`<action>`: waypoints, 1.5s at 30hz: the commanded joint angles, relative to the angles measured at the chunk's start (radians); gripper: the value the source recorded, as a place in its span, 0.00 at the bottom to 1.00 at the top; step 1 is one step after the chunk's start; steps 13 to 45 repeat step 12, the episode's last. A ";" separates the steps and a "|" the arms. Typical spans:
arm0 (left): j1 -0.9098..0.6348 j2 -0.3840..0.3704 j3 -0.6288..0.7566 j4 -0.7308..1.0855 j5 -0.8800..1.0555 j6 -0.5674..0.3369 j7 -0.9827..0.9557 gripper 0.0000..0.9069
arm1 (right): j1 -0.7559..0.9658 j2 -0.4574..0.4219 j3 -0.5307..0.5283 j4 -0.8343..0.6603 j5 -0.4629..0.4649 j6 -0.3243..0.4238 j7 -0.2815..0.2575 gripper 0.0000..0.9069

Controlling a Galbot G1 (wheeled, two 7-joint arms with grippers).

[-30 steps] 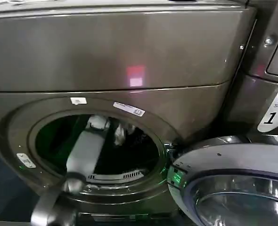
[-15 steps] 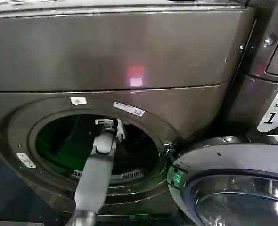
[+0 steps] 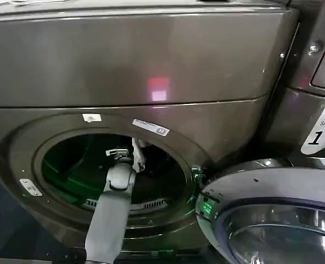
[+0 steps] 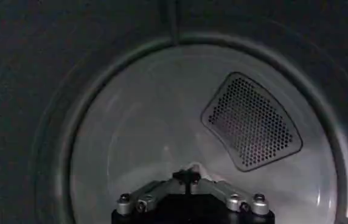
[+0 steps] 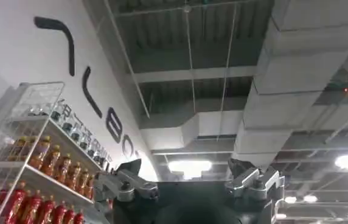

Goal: Grasp the clothes from the dryer.

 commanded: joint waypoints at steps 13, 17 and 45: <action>-0.012 -0.005 -0.001 0.009 0.009 -0.007 -0.002 0.01 | 0.018 0.000 -0.010 -0.002 -0.014 -0.014 -0.023 1.00; -0.012 -0.005 -0.001 0.009 0.009 -0.007 -0.002 0.01 | 0.018 0.000 -0.010 -0.002 -0.014 -0.014 -0.023 1.00; -0.012 -0.005 -0.001 0.009 0.009 -0.007 -0.002 0.01 | 0.018 0.000 -0.010 -0.002 -0.014 -0.014 -0.023 1.00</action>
